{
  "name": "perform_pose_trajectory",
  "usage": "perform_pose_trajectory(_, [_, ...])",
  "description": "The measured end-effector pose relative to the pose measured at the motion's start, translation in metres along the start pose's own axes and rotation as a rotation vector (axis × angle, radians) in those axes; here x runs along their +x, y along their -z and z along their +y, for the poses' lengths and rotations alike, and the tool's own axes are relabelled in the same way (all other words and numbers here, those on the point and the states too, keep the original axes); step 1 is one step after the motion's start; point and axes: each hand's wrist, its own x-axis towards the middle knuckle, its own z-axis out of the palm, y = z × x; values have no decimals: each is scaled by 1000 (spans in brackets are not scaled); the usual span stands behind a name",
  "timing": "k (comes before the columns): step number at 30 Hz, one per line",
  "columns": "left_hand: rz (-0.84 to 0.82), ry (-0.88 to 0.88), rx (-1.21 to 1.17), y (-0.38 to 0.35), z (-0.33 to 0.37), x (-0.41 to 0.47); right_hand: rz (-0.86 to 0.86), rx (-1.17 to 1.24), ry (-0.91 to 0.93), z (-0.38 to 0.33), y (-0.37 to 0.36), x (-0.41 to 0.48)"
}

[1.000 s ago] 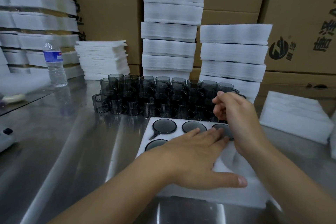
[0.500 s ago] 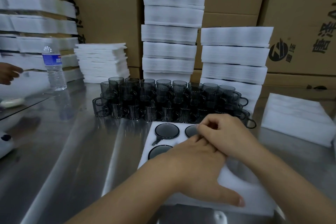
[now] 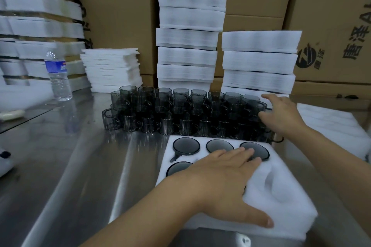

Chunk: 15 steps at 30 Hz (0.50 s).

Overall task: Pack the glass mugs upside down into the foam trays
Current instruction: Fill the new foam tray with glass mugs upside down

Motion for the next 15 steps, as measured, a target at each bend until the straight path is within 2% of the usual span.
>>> perform_pose_trajectory(4, [8,-1,-3,1,0,0,-55,-75,51,4,-1,5])
perform_pose_trajectory(15, [63,-14,1,2,0,0,88,-152,57,6,-5,2])
